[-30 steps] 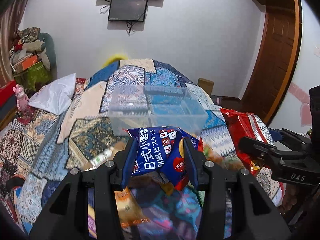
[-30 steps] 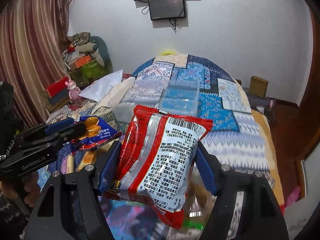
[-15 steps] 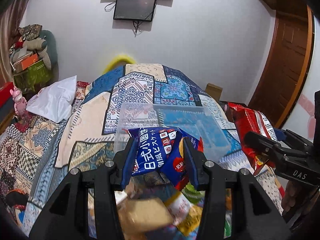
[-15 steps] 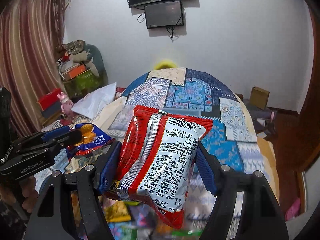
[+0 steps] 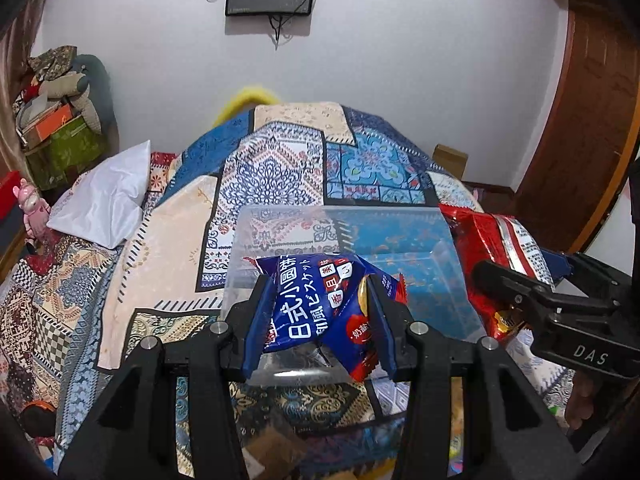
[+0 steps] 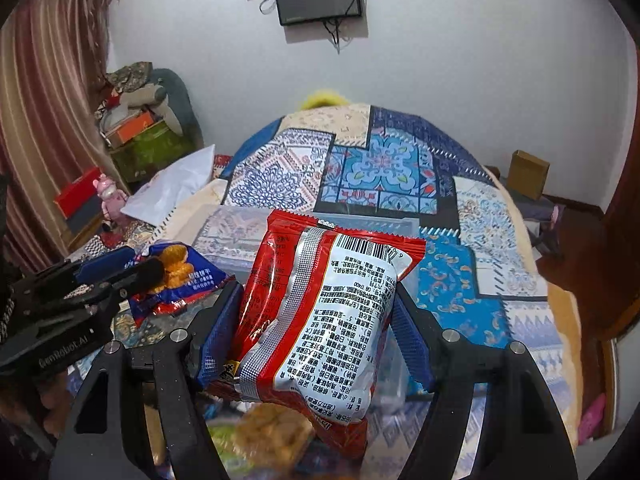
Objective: Organize snacks
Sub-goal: 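Drop the blue bag into the clear box with left tool while right drops red bag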
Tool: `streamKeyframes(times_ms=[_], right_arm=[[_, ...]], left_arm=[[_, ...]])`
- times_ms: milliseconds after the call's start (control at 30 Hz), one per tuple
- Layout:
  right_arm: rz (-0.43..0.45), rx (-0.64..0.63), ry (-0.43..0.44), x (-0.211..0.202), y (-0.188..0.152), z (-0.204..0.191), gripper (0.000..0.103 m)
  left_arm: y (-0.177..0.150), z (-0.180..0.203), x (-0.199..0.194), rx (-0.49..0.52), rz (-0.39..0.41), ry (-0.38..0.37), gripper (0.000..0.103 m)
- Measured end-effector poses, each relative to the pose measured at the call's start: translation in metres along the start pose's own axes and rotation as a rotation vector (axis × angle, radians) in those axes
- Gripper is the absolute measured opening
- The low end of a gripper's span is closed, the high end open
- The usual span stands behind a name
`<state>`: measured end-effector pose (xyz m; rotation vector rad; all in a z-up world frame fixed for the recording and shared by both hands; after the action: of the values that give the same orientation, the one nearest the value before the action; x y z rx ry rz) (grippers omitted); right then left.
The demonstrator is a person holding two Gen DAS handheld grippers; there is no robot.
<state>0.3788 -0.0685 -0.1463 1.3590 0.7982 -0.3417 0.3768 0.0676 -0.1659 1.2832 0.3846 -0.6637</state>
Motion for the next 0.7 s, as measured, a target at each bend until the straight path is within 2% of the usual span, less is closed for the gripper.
streamKeyframes(times_ms=[333,433,533,700], right_arm=[[-0.081,-0.029,-0.013,0.038,-0.006,-0.007,0.069],[-0.101,-0.036,-0.018,0.043,-0.009,-0.010,0.071],[-0.102,-0.049,-0.030,0.040,-0.011,-0.011,0.073],[-0.080,-0.044,-0.018,0.024,-0.004,-0.008,0.074]], left_arm=[[-0.006,-0.014,0.031,-0.042,-0.083,0.013,0.048],[-0.004,-0.019,0.030,-0.059,-0.072,0.021,0.049],[-0.001,-0.020,0.025,-0.059,-0.053,0.029,0.063],[0.003,-0.017,0.006,-0.050,-0.022,0.036,0.064]])
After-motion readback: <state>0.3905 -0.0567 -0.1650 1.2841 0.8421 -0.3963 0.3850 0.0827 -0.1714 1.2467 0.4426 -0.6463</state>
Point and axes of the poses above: each gripper's, at about its wrist camera, not at the fingertips, and x roughly the way its jaws point, z to its right, y to its top, the point moved 10 cm from there along x, roughly the way its jaws point, and after that the axes turned 14 degrees about -y, right-handed, at the moved point
